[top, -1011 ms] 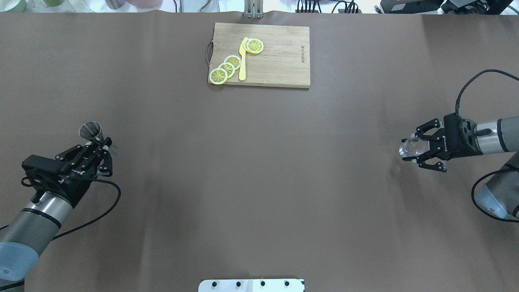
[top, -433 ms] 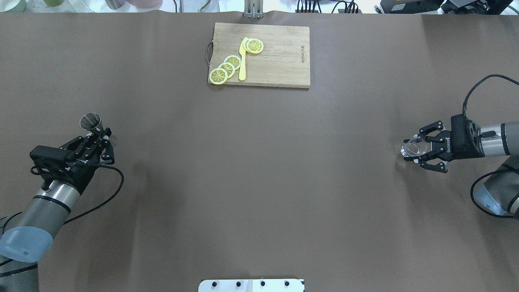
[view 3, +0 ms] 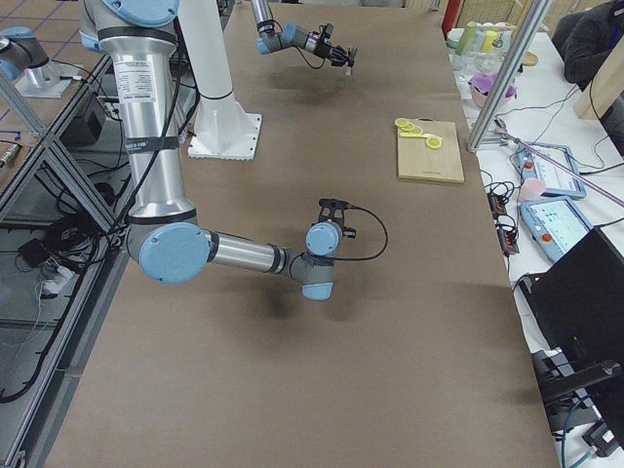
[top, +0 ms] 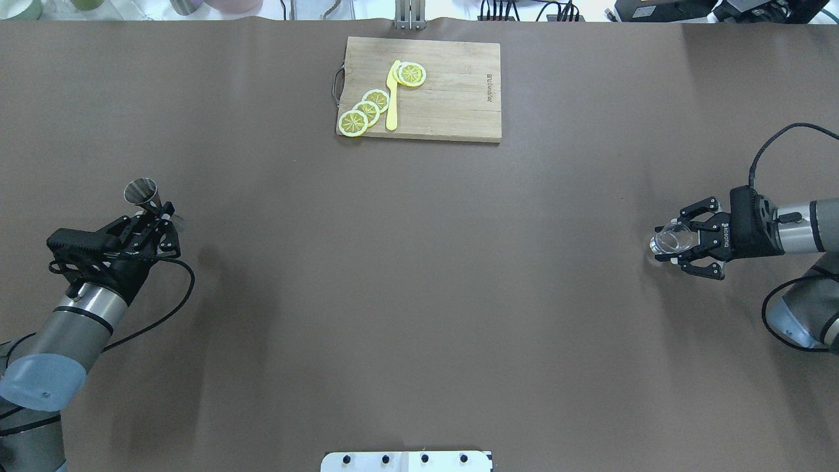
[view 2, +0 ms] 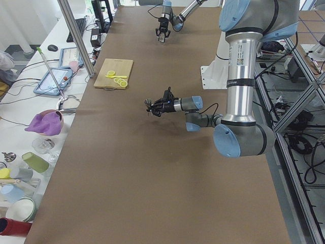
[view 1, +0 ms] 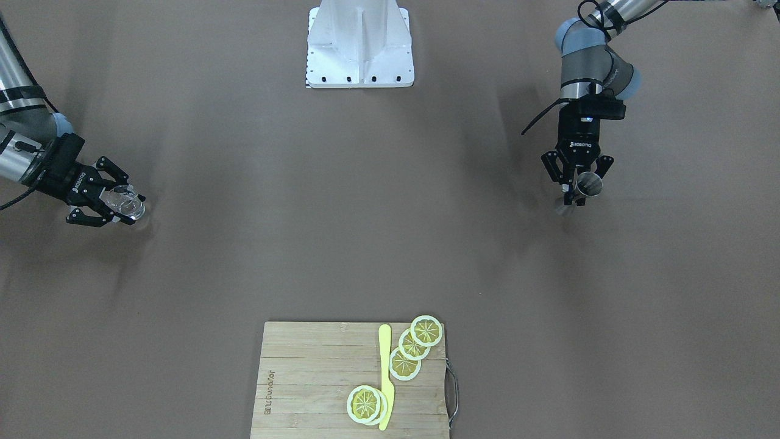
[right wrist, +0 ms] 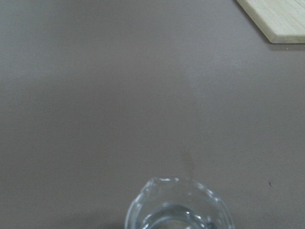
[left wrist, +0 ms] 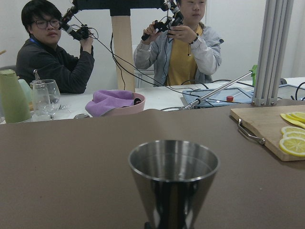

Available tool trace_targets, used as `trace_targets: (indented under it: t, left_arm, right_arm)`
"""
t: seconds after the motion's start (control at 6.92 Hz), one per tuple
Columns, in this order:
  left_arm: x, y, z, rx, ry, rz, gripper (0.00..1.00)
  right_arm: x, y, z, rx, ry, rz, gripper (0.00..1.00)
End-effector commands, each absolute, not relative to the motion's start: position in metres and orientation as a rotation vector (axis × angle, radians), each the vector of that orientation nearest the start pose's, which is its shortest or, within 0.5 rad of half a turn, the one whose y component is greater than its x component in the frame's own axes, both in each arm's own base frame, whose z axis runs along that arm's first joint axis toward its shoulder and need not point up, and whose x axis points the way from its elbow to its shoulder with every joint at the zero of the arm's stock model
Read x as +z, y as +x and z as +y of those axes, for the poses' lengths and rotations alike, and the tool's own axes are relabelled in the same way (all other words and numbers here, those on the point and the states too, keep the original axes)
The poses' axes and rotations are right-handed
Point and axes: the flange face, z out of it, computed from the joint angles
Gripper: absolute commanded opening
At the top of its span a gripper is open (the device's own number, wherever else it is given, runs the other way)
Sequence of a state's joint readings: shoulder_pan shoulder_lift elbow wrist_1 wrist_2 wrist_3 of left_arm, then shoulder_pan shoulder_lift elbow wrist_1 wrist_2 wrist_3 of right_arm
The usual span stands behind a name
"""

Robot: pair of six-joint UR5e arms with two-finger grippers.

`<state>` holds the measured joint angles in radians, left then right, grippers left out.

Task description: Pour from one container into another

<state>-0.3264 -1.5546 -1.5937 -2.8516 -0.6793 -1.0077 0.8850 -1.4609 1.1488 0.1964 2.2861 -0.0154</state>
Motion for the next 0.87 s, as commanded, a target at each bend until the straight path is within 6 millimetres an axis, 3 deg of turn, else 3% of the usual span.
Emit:
trace_targets:
  t: [0.0,0.72]
  left_arm:
    - [0.525,0.384,-0.359,-0.385,1.164,0.735,0.00]
    - [0.541,0.397,-0.367,-0.415,1.161,0.741,0.00]
  right_arm:
    - [0.616,-0.269,-0.436,-1.074,1.176,-1.057,0.00]
    - [0.625,-0.267,-0.433,-1.075,1.181,-1.054,0.00]
